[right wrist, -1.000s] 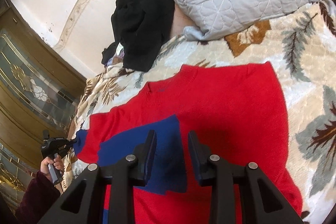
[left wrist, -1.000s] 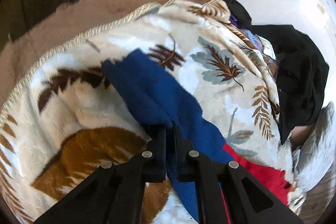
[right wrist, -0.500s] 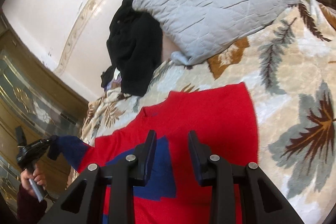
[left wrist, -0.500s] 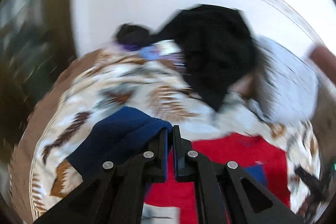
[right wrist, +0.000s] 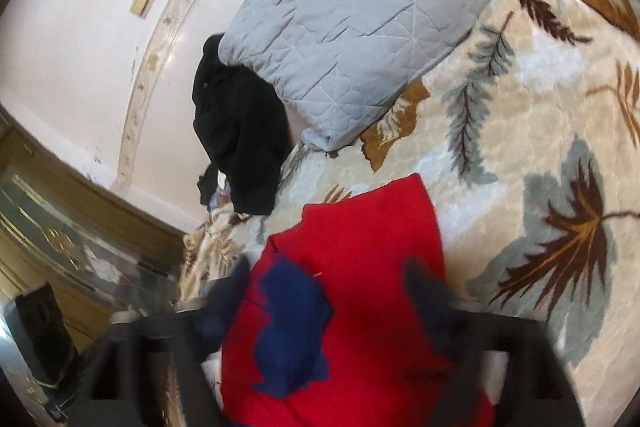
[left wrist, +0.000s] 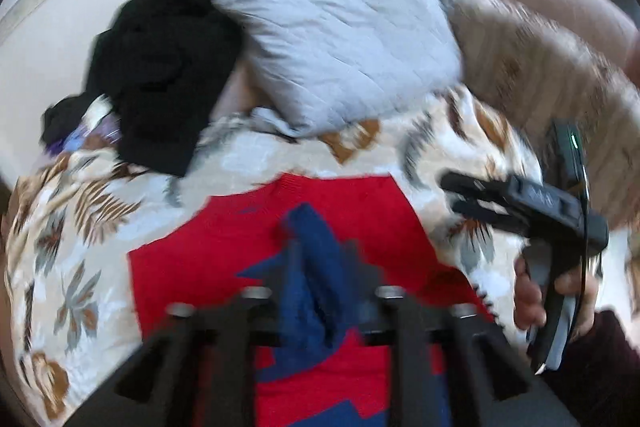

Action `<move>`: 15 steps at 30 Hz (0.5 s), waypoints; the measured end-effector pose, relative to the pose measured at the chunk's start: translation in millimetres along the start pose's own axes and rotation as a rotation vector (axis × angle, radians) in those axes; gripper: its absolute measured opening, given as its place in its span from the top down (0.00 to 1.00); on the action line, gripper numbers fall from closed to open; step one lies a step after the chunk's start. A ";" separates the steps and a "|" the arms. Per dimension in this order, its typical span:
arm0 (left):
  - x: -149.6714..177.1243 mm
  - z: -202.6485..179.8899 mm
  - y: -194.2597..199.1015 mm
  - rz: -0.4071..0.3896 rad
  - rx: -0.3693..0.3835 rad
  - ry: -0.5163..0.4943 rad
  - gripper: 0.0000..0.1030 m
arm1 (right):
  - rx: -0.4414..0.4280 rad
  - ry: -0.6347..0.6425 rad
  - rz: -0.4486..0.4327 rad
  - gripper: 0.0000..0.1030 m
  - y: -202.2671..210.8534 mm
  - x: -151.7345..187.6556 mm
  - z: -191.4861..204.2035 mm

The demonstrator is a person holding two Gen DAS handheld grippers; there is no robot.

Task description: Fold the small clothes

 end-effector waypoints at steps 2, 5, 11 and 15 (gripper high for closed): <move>4.4 33.0 9.5 -0.044 -0.079 0.094 0.48 | 0.004 0.051 0.029 0.16 -7.8 6.5 9.3; 30.6 77.9 5.8 -0.022 -0.178 0.201 0.48 | 0.000 0.120 0.091 0.16 -24.9 24.8 25.1; 101.0 132.7 -32.8 0.090 -0.332 0.316 0.49 | 0.051 0.249 0.134 0.16 -67.0 53.9 63.2; 120.2 135.7 -51.7 0.088 -0.325 0.357 0.49 | 0.181 0.333 0.119 0.16 -101.1 60.9 67.2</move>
Point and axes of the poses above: each gripper's, at about its wrist camera, not at the fingertips, and y roughly against the way its jaws point, z to its left, x to its underside, the point moved 8 cm from there along -y, roughly the way its jaws point, and after that the axes turned 2 degrees about x, right-handed, at the moved point
